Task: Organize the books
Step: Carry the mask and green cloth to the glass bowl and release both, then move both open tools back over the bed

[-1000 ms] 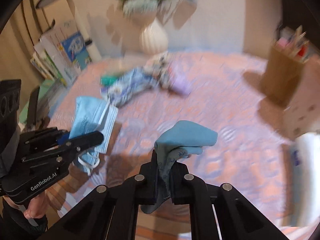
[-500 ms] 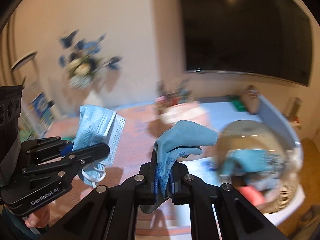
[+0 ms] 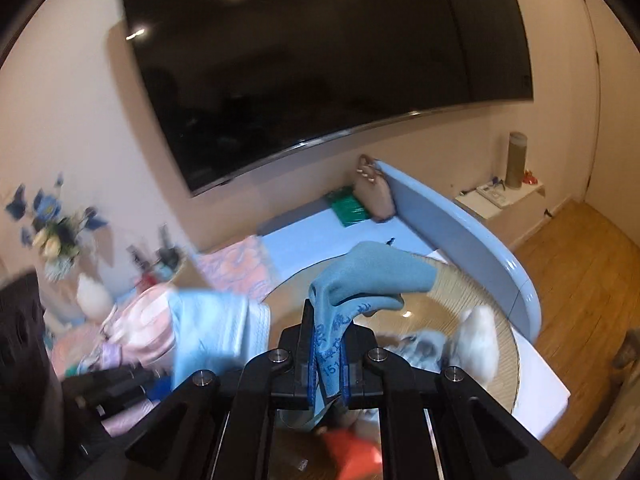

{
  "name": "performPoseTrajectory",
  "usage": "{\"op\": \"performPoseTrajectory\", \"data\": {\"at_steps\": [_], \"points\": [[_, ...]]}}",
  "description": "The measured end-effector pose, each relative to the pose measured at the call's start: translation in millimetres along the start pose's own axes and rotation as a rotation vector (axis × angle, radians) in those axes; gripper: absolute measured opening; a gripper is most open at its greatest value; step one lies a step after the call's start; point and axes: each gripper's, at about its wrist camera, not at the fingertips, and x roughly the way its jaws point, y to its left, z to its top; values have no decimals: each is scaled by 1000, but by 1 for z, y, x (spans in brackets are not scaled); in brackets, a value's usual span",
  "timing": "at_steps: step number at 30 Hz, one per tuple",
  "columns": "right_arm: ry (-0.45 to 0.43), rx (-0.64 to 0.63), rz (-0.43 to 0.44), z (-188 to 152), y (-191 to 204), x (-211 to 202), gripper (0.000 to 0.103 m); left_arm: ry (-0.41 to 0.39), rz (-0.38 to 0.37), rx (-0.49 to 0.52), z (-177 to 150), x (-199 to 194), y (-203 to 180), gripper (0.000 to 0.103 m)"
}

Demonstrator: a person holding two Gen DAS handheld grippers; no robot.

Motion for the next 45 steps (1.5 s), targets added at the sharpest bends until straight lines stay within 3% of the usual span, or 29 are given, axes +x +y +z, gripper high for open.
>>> {"op": "performPoseTrajectory", "data": {"at_steps": [5,8,10,11,12,13,18,24,26,29,32,36,41,45], "points": [[31,68,-45,12,-26,30,8,45,-13,-22,3,42,5,9],[72,72,-53,17,-30,46,16,53,6,0,5,52,0,20],[97,93,-29,19,-35,55,27,44,17,37,7,52,-4,42],[100,103,-19,19,-38,56,37,41,19,52,8,51,-6,50],[98,109,-20,18,-39,57,46,38,19,62,8,48,-8,70],[89,117,-30,19,-41,55,47,24,16,65,8,44,-9,81],[74,106,-1,17,-39,36,48,-3,-14,72,8,24,-9,81],[117,-51,-39,24,-7,31,52,-46,-59,47,1,-12,-8,81],[202,-60,8,27,-2,49,56,-62,-63,37,-2,-27,-7,81],[332,-48,-15,20,-3,68,56,-81,-68,34,-7,-51,-3,81],[368,-82,-77,6,0,56,56,-104,-40,54,-13,-76,4,81],[327,-57,-77,-5,-6,13,56,-139,0,58,-29,-114,21,81],[238,-29,27,-19,11,-39,56,-162,87,15,-64,-165,60,81],[211,-91,116,-41,60,-53,56,-182,215,-79,-103,-217,106,81]]}}
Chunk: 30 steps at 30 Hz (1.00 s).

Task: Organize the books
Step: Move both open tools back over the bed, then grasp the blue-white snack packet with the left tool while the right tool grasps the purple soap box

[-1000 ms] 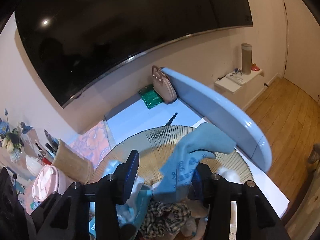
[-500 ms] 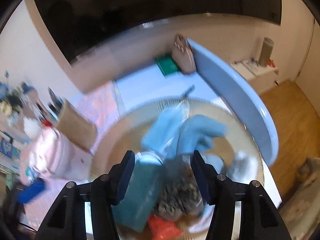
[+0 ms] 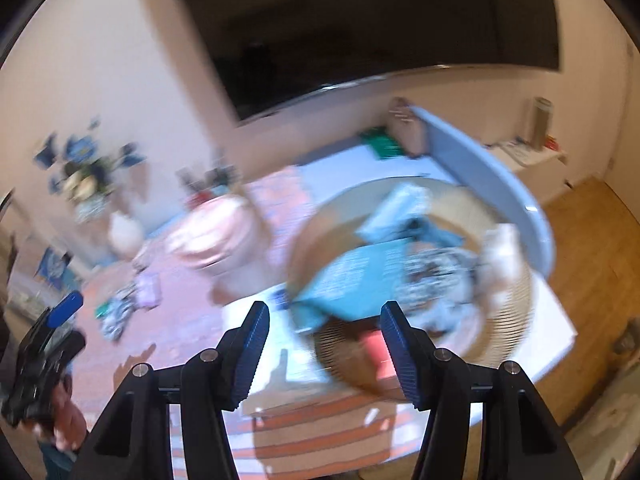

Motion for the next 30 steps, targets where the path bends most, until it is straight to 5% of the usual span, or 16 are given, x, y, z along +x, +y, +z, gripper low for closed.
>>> {"op": "performPoseTrajectory", "data": {"at_steps": [10,16,30], "points": [[104,-329,207,-44,173,67,56,7,426,-308,-67,-94,165,77],[190,-449,254,-61,247,113,56,34,444,-369,-85,-104,201,68],[304,-378,334,-24,298,204,56,226,326,-156,-75,7,210,68]]}}
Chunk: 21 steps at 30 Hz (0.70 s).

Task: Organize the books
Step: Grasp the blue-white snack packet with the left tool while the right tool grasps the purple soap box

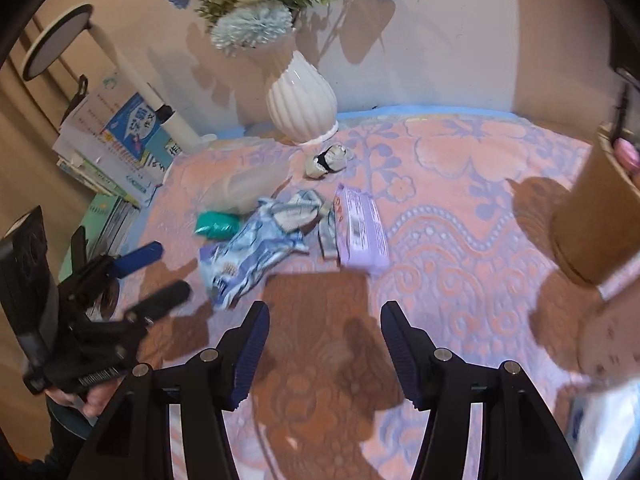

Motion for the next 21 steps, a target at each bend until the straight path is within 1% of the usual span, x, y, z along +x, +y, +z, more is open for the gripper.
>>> {"op": "performPoseTrajectory", "data": {"at_steps": [3,5,8,11,14,16,18,20,21], "points": [[10,23,-23,18,-10,25,56,21,28,35,6,23,-3,68],[15,40,-33,29,-17,43,56,42,22,44,9,38,-4,68],[22,56,-13,40,-24,63,56,70,26,44,10,53,-3,68],[16,56,-40,45,-29,77,56,94,24,49,9,65,-3,68],[28,94,-5,48,-38,90,56,103,33,62,7,72,-5,67],[26,96,7,47,-40,94,56,105,23,65,6,74,-4,62],[20,61,-10,46,-35,94,50,104,12,55,7,75,-3,59],[25,51,9,45,-32,94,43,103,17,54,7,75,-3,58],[24,50,9,44,-31,94,42,99,26,58,7,74,-5,54]]}}
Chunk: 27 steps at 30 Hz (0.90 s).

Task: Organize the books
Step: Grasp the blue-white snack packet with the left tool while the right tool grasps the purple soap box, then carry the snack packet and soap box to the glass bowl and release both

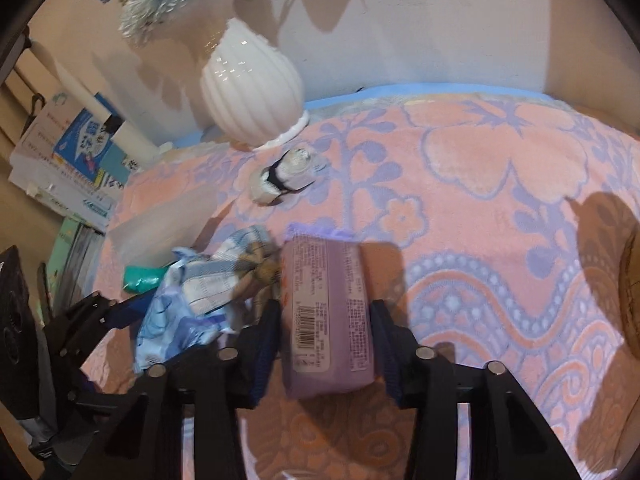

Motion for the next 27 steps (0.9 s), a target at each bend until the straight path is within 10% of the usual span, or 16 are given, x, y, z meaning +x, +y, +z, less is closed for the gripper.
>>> {"op": "performPoseTrajectory", "data": {"at_steps": [3,11,19,27], "points": [[-14,3,18,-3,1,-4,39,-4,1,-4,-1,-5,-2,36],[-155,-47,-62,-40,16,-83,38,-25,-50,-115,-29,-53,0,35],[1,-174,-354,-137,24,-83,39,-4,-108,-137,-86,-83,-25,35],[-12,-64,-271,-160,10,-85,58,-21,-69,-235,-107,-76,-25,46]]}}
